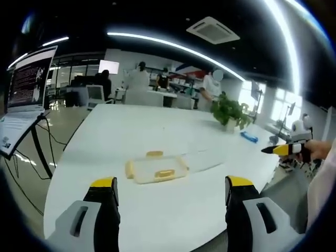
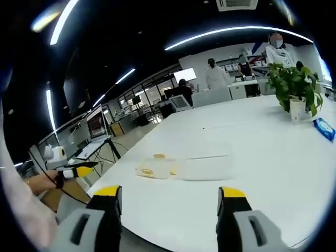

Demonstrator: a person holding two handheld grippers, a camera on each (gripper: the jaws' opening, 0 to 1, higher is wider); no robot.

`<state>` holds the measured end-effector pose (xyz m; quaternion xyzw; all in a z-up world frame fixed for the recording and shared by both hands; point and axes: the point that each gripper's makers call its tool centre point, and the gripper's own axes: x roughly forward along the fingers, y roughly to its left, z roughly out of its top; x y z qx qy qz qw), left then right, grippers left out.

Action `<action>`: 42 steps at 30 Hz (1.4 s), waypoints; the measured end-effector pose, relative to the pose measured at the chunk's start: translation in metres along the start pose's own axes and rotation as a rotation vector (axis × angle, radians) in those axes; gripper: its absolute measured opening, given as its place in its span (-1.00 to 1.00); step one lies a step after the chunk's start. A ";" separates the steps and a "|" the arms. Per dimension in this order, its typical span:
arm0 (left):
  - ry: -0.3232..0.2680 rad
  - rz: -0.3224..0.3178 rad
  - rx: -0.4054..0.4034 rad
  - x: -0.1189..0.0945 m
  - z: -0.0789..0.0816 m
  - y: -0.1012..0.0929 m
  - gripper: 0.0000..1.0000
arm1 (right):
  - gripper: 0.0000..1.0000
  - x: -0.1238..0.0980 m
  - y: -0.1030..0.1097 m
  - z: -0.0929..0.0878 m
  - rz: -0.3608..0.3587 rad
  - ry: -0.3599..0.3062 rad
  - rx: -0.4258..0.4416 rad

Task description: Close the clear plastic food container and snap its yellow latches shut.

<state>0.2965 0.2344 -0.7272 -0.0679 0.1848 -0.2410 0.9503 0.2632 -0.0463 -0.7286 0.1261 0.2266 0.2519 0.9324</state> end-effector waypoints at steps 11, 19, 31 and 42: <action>0.006 0.005 0.013 0.001 0.001 0.003 0.65 | 0.47 0.003 -0.005 0.008 -0.005 -0.002 -0.010; 0.006 0.013 0.023 0.001 0.002 0.002 0.68 | 0.48 0.004 -0.002 0.005 -0.002 -0.011 0.000; 0.030 0.026 0.041 -0.001 -0.001 0.006 0.64 | 0.48 0.002 -0.007 -0.002 -0.015 0.016 -0.025; 0.072 0.049 0.095 0.003 -0.002 0.016 0.96 | 0.71 0.011 -0.017 0.004 -0.032 0.023 -0.070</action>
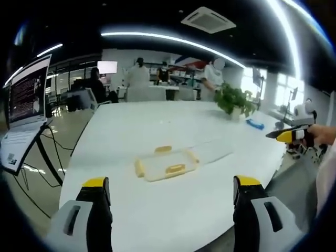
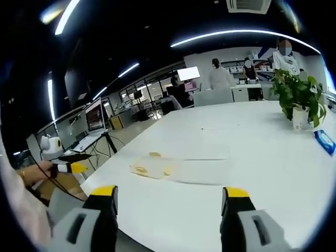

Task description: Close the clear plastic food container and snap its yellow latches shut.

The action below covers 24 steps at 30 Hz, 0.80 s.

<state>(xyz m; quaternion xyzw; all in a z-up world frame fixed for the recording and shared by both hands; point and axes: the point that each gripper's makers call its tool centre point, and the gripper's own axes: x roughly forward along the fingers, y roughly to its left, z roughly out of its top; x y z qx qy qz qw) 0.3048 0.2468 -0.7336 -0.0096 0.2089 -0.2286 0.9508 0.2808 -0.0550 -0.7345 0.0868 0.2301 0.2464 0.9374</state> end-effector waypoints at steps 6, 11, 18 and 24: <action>-0.007 0.019 0.016 0.002 0.005 0.009 0.98 | 0.94 0.002 -0.004 0.001 -0.016 0.008 -0.021; 0.025 -0.001 0.060 0.007 0.009 0.011 0.98 | 0.89 0.005 -0.005 -0.006 0.010 0.070 -0.046; 0.074 -0.061 0.099 0.022 0.006 0.011 0.98 | 0.83 0.015 0.007 -0.007 0.095 0.142 -0.137; 0.127 -0.103 0.147 0.035 -0.003 0.015 0.98 | 0.82 0.026 0.013 -0.009 0.158 0.211 -0.226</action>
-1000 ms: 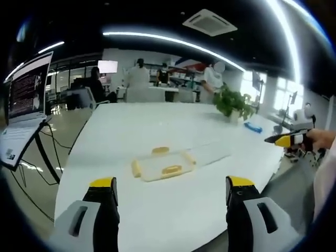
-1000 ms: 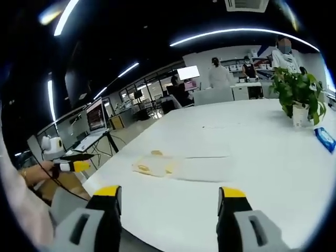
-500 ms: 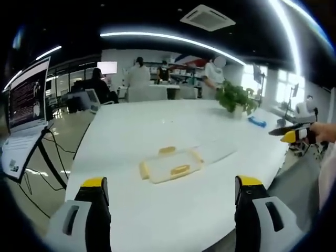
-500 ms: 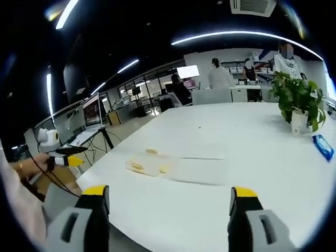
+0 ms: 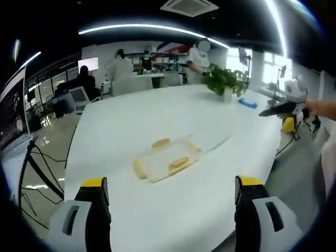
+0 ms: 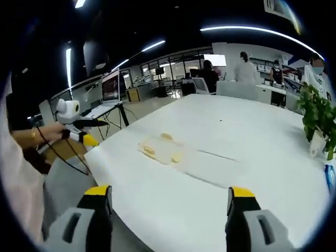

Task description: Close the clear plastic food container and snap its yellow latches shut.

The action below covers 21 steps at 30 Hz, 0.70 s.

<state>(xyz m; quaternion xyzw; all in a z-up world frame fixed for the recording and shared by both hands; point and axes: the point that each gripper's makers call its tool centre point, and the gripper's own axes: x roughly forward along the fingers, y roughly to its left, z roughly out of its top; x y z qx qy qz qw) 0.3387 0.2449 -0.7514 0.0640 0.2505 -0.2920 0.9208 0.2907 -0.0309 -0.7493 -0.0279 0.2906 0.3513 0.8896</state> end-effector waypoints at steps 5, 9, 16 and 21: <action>0.040 -0.052 0.063 0.010 -0.001 0.001 0.98 | 0.81 0.011 -0.002 0.009 0.036 0.036 -0.056; 0.077 -0.104 0.087 0.020 -0.004 -0.001 0.95 | 0.80 0.021 -0.004 0.019 0.075 0.062 -0.126; 0.135 -0.173 0.188 0.036 -0.005 0.000 0.94 | 0.80 0.037 -0.006 0.033 0.144 0.100 -0.207; 0.177 -0.212 0.258 0.048 -0.005 0.004 0.93 | 0.79 0.050 -0.012 0.034 0.198 0.161 -0.281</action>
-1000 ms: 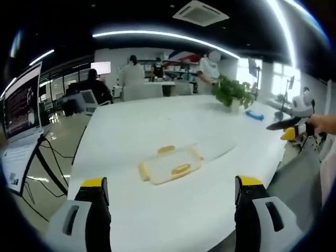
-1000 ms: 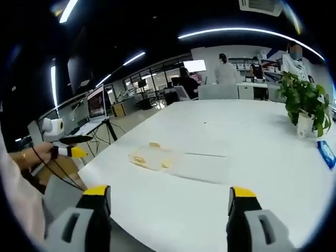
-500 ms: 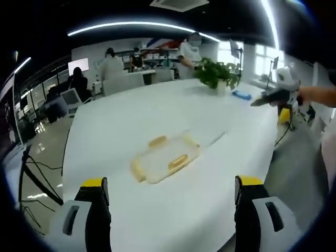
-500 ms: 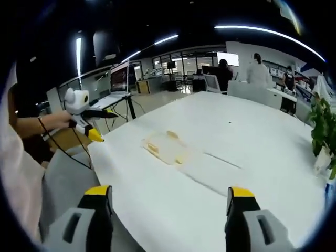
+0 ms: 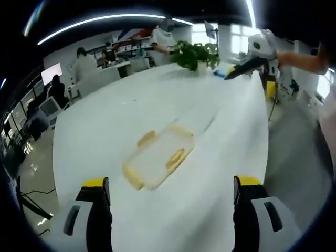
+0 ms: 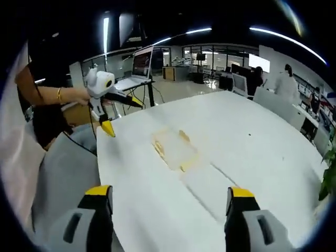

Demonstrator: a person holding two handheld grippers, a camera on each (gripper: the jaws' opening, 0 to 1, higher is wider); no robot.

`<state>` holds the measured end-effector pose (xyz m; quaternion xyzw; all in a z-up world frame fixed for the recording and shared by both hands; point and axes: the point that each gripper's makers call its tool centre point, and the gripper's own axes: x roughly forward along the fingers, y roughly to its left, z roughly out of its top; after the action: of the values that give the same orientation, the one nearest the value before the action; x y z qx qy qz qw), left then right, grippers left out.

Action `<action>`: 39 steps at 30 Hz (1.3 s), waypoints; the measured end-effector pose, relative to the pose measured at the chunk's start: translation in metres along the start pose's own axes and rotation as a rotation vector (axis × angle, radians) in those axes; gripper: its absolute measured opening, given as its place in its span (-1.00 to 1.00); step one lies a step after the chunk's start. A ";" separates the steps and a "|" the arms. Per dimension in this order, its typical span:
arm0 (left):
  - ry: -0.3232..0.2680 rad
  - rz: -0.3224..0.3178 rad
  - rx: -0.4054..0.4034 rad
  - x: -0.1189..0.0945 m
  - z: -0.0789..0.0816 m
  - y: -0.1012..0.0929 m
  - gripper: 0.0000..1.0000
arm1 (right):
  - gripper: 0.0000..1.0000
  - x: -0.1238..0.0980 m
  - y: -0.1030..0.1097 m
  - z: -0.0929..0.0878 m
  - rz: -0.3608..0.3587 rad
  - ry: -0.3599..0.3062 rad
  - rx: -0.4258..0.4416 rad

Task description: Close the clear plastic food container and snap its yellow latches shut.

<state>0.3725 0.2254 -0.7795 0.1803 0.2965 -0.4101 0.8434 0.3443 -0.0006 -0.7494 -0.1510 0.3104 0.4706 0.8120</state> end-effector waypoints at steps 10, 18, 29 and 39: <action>0.107 -0.087 0.150 0.026 -0.002 0.017 0.88 | 0.77 0.025 -0.019 0.007 0.069 0.077 -0.088; 0.186 -0.142 0.227 0.039 -0.009 0.029 0.85 | 0.76 0.054 -0.025 0.023 0.129 0.133 -0.177; 0.269 -0.196 0.292 0.055 -0.019 0.038 0.80 | 0.71 0.099 -0.032 0.029 0.229 0.237 -0.299; 0.305 -0.242 0.266 0.088 -0.030 0.051 0.75 | 0.67 0.150 -0.033 0.010 0.286 0.371 -0.325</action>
<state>0.4458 0.2205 -0.8559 0.3131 0.3832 -0.5117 0.7023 0.4312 0.0881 -0.8397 -0.3172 0.3923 0.5883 0.6319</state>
